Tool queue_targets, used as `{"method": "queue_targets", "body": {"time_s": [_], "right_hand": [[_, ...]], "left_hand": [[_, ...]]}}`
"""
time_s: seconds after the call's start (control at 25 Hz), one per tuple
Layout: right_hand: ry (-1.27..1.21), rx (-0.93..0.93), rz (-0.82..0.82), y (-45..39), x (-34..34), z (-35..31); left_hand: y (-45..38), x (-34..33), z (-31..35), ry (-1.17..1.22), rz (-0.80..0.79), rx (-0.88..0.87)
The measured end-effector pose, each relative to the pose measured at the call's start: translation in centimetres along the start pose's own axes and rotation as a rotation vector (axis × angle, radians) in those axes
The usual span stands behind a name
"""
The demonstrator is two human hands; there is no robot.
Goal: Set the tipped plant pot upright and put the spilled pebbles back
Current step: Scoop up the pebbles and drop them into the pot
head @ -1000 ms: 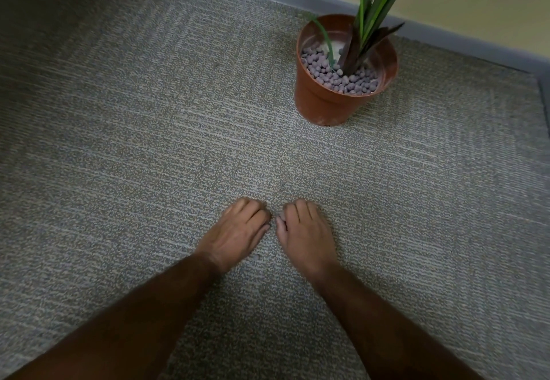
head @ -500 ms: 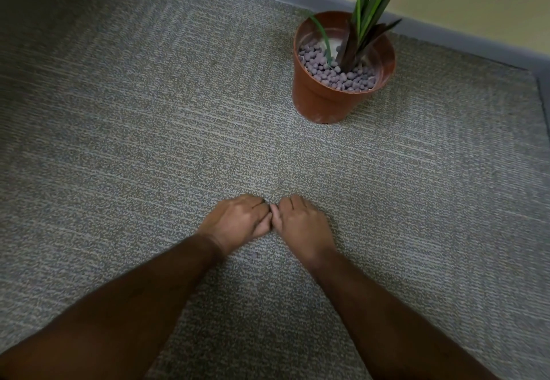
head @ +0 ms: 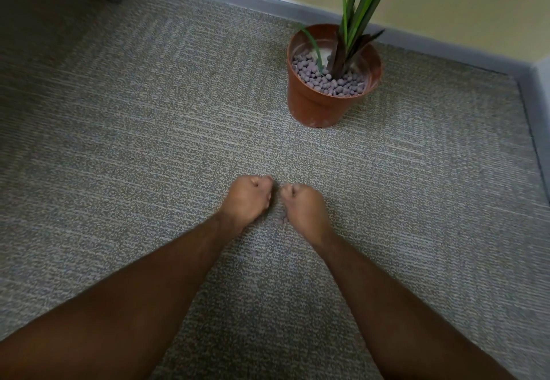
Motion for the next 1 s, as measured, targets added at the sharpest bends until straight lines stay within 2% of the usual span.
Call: {"method": "queue_targets", "body": {"time_s": [0.08, 0.16, 0.2, 0.28, 0.44, 0.56, 0.8, 1.0], "right_hand": [[-0.528, -0.207, -0.11, 0.3, 0.3, 1.3], [-1.083, -0.364, -0.298, 1.1, -0.8, 1.1], [-1.274, -0.39, -0.35, 1.4, -1.1, 0.5], [-1.506, -0.417, -0.32, 1.5, -0.8, -0.1], [-1.711, -0.484, -0.065, 1.9, 1.6, -0.3], [-1.813, -0.529, 0.021, 2.4, 2.7, -0.7], [-1.846, -0.448, -0.006, 2.5, 5.0, -4.7], [-1.798, -0.411, -0.057, 0.5, 7.1, -6.9]], "left_hand": [[0.2, -0.7, -1.0, 0.314, 0.061, 0.254], [0.6, -2.3, -1.0, 0.603, 0.063, 0.413], [0.8, -3.1, -0.5, 0.729, 0.069, 0.45], [1.2, -4.4, 0.9, 0.88, 0.126, 0.456], [1.9, -5.6, 3.3, 1.03, 0.333, 0.369], [1.5, -5.8, 4.5, 1.068, 0.383, 0.334], [-0.7, -5.5, 8.3, 1.109, 0.324, 0.206], [-2.1, -4.9, 12.5, 1.07, 0.337, 0.137]]}}
Point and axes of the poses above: each hand's wrist, its own y-axis away from the middle knuckle, its own x-axis out of the back of the hand, z = x × y, the point moved 9 cm from there along -y, towards the middle knuckle, and after that the axes turned 6 degrees about -x, right-handed, at the moved point
